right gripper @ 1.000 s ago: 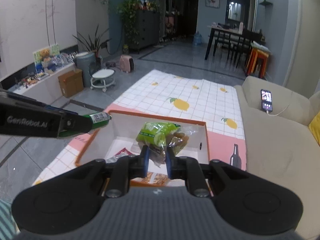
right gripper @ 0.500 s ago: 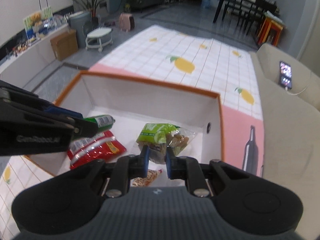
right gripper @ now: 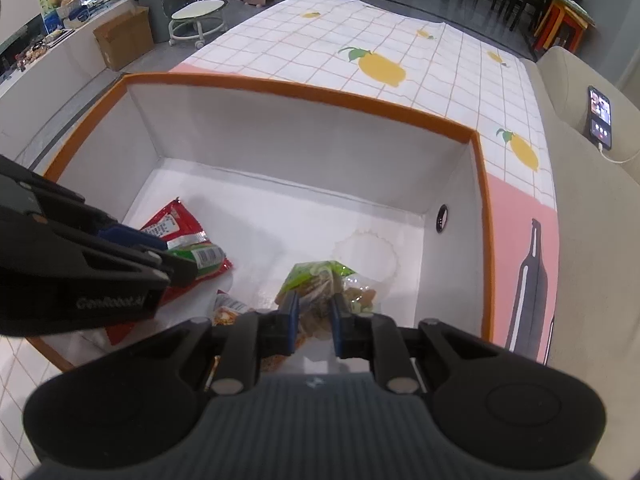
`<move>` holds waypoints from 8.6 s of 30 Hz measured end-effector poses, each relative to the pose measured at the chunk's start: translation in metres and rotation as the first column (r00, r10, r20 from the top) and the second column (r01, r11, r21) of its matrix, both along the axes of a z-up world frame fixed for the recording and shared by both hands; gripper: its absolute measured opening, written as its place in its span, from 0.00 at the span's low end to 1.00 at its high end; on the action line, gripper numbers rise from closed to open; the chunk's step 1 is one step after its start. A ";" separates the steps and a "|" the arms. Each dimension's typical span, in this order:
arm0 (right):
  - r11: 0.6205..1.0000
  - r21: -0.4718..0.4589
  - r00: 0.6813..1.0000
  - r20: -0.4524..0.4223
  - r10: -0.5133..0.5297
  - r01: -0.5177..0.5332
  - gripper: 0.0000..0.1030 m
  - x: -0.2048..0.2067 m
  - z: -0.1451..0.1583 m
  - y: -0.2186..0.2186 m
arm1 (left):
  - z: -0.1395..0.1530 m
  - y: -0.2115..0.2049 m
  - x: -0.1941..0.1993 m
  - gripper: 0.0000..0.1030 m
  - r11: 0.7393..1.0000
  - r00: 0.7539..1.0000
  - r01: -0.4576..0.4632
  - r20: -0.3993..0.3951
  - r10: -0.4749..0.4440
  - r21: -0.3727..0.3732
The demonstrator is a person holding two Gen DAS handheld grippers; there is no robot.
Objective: Organize snacks
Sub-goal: 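Carry both snacks into the orange box and open both tools to release, then withdraw both tools from the box back toward the remaining snacks, then grasp the yogurt ball bag with the left tool while the right tool grasps the brown snack bag, then carry both bags over the orange box and open both tools to drop them, then withdraw both tools from the box back toward the remaining snacks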
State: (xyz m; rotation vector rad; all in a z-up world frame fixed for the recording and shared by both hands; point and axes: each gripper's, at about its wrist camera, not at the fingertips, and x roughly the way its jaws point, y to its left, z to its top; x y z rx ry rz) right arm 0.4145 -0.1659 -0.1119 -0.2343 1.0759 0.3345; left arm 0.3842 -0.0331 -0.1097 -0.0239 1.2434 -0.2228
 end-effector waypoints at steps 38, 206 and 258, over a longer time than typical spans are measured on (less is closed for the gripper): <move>0.979 0.184 0.905 0.395 -0.156 0.088 0.56 -0.176 0.153 -0.022 | 0.141 0.021 -0.177 0.37 0.991 0.862 -0.124 0.491 0.130 -0.045; 0.976 0.219 0.954 0.291 -0.076 0.011 0.39 -0.121 0.122 -0.021 | 0.116 0.015 -0.091 0.63 0.996 0.923 0.083 0.380 -0.068 -0.024; 0.990 0.107 0.968 0.222 -0.116 0.094 0.63 -0.068 0.096 -0.021 | 0.110 0.024 -0.077 0.75 0.991 0.902 -0.073 0.432 0.018 0.111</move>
